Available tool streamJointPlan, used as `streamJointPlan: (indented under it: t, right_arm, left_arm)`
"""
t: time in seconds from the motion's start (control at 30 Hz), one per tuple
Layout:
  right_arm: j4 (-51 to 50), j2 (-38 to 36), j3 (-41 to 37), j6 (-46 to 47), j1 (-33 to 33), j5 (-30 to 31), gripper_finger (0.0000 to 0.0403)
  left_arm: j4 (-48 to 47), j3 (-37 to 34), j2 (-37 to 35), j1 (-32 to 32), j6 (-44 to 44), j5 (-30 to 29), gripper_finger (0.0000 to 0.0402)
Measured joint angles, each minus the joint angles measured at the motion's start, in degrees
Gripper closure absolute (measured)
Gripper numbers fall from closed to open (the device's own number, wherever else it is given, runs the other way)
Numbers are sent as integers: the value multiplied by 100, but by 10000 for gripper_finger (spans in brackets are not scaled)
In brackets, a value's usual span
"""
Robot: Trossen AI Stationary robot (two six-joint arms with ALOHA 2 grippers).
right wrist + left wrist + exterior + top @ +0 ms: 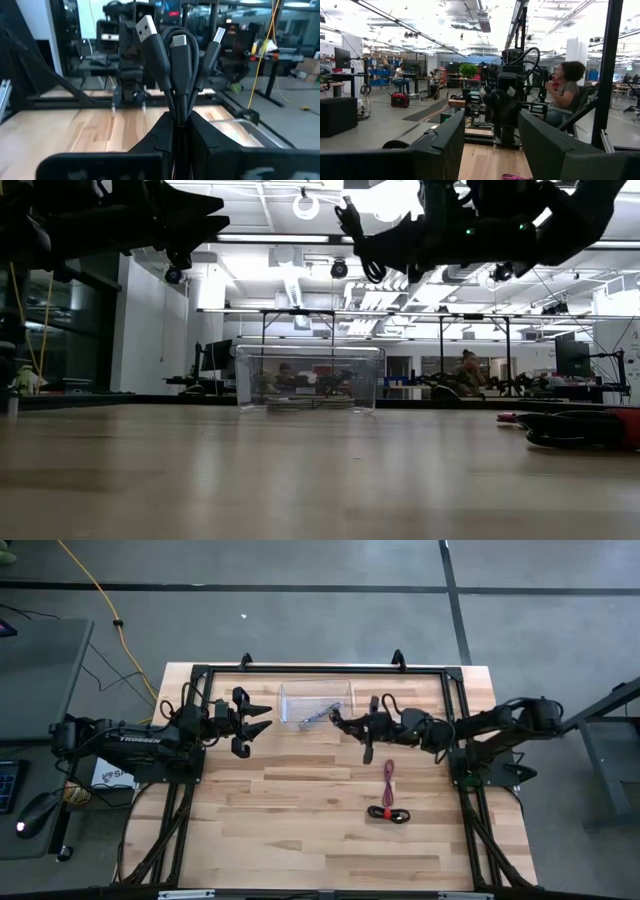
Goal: Pick and place USB-C Cables
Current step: Put the top black charger cable into the transparent bin
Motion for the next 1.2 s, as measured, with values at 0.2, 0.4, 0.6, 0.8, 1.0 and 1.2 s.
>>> streamJointPlan:
  t: [0.2, 0.4, 0.6, 0.8, 1.0, 1.2]
  right_arm:
    - [158, 130, 0, 81, -97, -125, 389]
    - [206, 130, 0, 45, -97, -125, 388]
    - [203, 130, 0, 45, -97, -124, 388]
    - [246, 130, 91, 77, -97, -123, 388]
    - [-1755, 131, 1515, -258, -120, 158, 391]
    - [-4554, 673, 3369, -116, -534, 931, 391]
  left_arm:
    - [0, 0, 0, 0, 1, 0, 236]
    - [0, 0, 0, 2, 0, 0, 236]
    - [-29, 0, 0, 0, -283, 0, 236]
    - [0, 0, 0, 0, -259, 0, 236]
    - [50, 0, 0, 0, -299, -7, 236]
    - [50, 0, 0, 0, -302, -16, 236]
